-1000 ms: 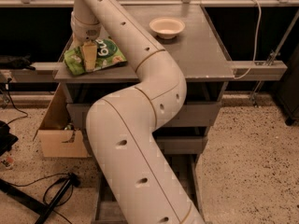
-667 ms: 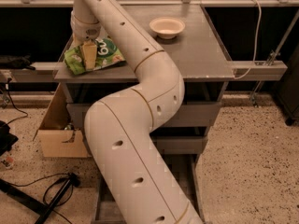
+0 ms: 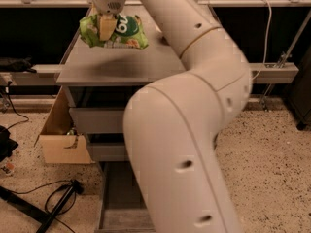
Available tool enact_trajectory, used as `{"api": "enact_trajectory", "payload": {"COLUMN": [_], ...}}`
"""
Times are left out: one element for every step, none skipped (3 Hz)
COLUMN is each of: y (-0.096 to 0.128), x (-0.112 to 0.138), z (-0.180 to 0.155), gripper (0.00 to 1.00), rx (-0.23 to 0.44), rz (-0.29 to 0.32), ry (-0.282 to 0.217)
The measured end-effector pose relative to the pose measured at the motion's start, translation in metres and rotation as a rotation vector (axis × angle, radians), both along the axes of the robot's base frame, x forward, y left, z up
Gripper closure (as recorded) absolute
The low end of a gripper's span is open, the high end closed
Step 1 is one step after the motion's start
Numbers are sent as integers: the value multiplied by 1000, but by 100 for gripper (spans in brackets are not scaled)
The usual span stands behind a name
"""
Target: Place green rice chip bag into bottom drawer
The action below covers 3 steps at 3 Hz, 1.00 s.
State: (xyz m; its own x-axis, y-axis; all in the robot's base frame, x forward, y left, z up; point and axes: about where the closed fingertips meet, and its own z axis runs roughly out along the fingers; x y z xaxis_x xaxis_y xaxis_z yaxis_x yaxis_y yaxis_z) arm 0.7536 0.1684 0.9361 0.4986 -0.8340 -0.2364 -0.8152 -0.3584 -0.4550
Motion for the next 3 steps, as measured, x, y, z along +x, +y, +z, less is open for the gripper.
{"api": "enact_trajectory", "payload": {"y": [-45,-71,-45], "x": [-25,-80,-170], "z": [65,127,158], "gripper": [100,100,100], "rx": [147,311,531], "rz": [-66,-101,-28], "ry": [-101,-180,-184]}}
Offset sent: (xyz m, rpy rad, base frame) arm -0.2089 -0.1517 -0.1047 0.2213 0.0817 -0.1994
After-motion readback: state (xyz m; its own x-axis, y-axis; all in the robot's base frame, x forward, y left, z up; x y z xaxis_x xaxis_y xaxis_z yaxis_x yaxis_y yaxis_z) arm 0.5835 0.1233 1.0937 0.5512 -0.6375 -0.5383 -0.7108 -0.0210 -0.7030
